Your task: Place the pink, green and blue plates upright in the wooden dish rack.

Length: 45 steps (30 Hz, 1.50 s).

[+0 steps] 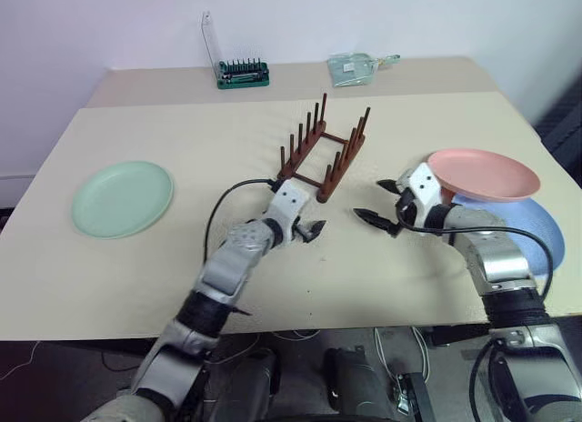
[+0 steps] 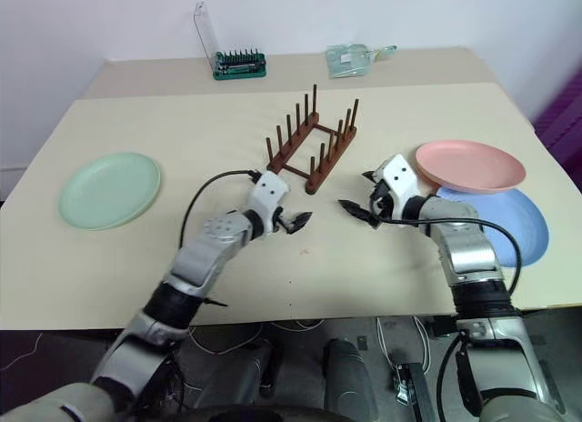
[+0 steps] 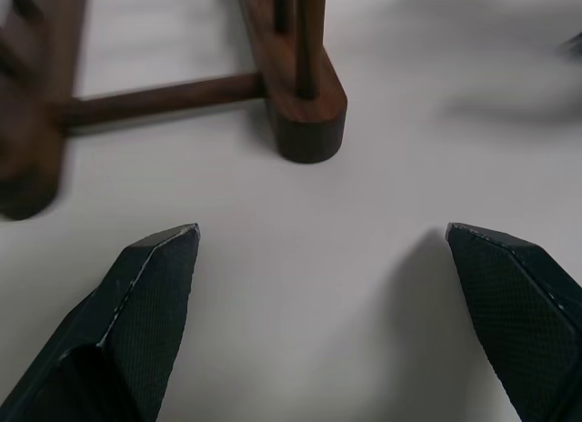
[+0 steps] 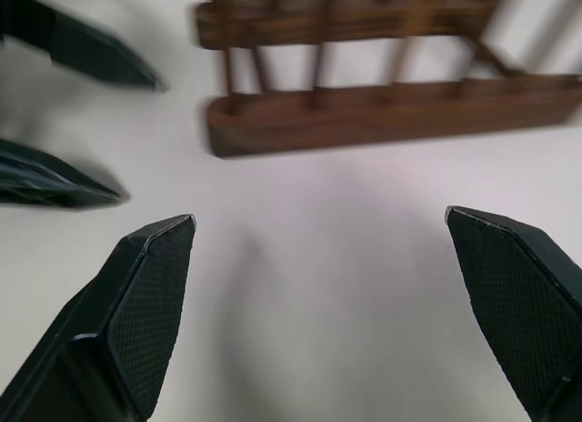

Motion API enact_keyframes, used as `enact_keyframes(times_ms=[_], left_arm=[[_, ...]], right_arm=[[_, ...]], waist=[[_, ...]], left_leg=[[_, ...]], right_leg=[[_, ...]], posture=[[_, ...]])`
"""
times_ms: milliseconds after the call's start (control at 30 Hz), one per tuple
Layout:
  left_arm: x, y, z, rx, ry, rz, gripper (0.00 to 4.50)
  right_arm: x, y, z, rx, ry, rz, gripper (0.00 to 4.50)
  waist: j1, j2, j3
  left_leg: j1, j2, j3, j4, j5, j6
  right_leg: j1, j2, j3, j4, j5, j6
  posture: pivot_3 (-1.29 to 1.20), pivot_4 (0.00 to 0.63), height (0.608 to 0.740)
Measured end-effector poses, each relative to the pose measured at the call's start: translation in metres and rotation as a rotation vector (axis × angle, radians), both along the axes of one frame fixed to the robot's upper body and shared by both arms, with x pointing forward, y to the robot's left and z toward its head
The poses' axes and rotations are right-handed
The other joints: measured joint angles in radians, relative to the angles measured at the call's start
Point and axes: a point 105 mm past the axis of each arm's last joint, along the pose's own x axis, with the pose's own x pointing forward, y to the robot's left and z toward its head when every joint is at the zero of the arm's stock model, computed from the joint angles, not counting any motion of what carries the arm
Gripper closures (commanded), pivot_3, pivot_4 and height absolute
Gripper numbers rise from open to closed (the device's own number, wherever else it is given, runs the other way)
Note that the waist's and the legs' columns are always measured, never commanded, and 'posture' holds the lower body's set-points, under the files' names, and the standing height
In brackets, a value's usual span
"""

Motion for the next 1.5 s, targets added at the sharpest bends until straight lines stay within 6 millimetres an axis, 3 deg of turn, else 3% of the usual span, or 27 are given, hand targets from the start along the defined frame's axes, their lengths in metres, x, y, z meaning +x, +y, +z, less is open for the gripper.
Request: enact_keyframes(times_ms=[200,300,467,500,733,1000,1233,1467,1500], left_arm=[[0.020,-0.024,0.003,-0.012,-0.018,0.026,0.03],[0.025,-0.032,0.001,-0.040,-0.003,0.053,1.26],[0.030,-0.029,0.002,-0.067,-0.016,0.101,3.73],[0.030,-0.030,0.003,-0.067,-0.020,0.100,3.76],[0.027,-0.021,0.001,-0.047,-0.056,0.054,3.76],[-0.011,0.032,-0.003,0.108,-0.139,-0.487,3.76],[0.001,0.048,0.007,0.150,-0.120,-0.570,3.76],[-0.003,0.050,0.002,0.102,-0.051,-0.591,0.29],[-0.003,0.054,0.003,0.099,-0.050,-0.579,0.29]], right_arm=[[-0.005,-0.009,-0.003,-0.003,0.015,-0.030,0.00],[-0.005,-0.008,-0.001,-0.005,0.004,-0.031,0.00],[-0.006,-0.007,0.000,-0.008,-0.002,-0.031,0.00],[-0.006,-0.008,-0.001,-0.008,0.001,-0.033,0.00],[-0.013,-0.010,-0.002,-0.043,0.002,-0.022,0.00],[-0.027,-0.032,-0.011,-0.143,0.071,-0.042,0.00],[-0.038,-0.038,-0.015,-0.163,0.081,-0.053,0.00],[-0.041,-0.040,-0.017,-0.166,0.085,-0.058,0.00],[-0.041,-0.039,-0.017,-0.166,0.084,-0.057,0.00]], waist=[[0.003,0.000,0.000],[0.003,0.000,0.000],[0.003,0.000,0.000],[0.003,0.000,0.000],[0.002,0.000,0.000],[0.001,0.000,0.000],[0.002,0.000,0.000],[-0.003,0.000,0.000],[-0.003,0.000,0.000]], left_leg=[[0.000,0.000,0.000,0.002,0.000,0.000],[0.000,0.000,0.000,0.004,-0.001,0.001],[0.000,0.000,0.000,0.004,-0.001,0.001],[0.000,0.000,0.000,0.004,-0.001,0.001],[0.000,0.000,0.000,0.004,-0.001,0.001],[-0.001,0.000,0.001,0.004,-0.001,0.001],[-0.002,-0.001,0.000,0.006,-0.002,0.002],[-0.002,0.000,0.000,0.006,-0.002,0.002],[-0.002,0.000,0.000,0.006,-0.002,0.002]], right_leg=[[0.001,0.000,0.000,0.000,0.000,0.000],[0.002,0.000,-0.001,0.000,0.000,0.001],[0.002,0.001,-0.001,0.000,0.000,0.001],[0.002,0.001,-0.001,0.000,0.000,0.001],[0.002,0.001,-0.001,0.000,0.000,0.002],[0.001,0.000,0.000,0.000,0.000,0.001],[0.001,-0.001,-0.001,0.000,0.000,0.001],[0.001,0.000,-0.001,0.001,0.000,0.001],[0.001,0.000,-0.001,0.001,0.000,0.001]], posture=[[0.00,0.150,0.740],[0.00,0.150,0.740],[0.00,0.150,0.740],[0.00,0.150,0.740],[0.00,0.150,0.740],[0.00,0.150,0.740],[0.00,0.150,0.740],[0.00,0.150,0.740],[0.00,0.150,0.740]])
